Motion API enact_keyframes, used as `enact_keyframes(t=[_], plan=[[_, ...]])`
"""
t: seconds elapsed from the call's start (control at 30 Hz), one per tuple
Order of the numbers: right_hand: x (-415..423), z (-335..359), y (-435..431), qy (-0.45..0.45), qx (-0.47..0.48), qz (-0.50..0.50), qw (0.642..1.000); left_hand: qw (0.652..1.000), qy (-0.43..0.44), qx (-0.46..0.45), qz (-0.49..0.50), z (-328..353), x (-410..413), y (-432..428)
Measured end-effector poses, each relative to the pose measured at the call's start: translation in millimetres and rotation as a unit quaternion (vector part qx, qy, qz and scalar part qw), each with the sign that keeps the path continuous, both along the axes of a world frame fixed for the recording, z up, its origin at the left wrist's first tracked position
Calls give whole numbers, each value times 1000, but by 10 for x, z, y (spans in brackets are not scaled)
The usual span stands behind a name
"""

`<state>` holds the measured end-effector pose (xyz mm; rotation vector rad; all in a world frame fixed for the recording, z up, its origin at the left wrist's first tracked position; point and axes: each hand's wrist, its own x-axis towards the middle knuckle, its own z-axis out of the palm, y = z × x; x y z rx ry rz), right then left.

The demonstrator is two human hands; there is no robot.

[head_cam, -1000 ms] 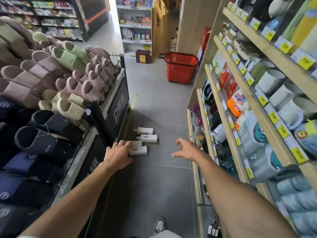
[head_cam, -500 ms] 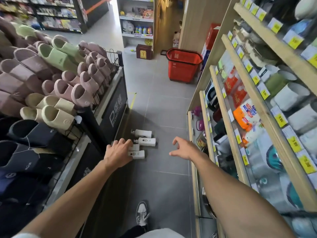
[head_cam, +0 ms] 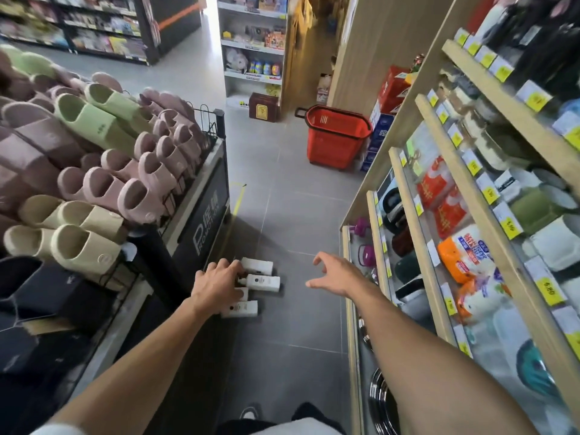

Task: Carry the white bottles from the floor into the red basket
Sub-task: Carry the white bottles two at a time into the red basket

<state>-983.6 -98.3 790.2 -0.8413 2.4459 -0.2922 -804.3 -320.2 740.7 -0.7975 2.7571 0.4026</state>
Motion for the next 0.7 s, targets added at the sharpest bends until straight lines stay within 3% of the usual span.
enact_keyframes(t=[0.5,0.7], plan=[[-1619,-293,-942,-46,10,130,990,989,-1,-5,146,-108,-886,-250],[-1998,-411,-1431,-51,15,230,972,973,-7,15,232,-130,-1088,-83]])
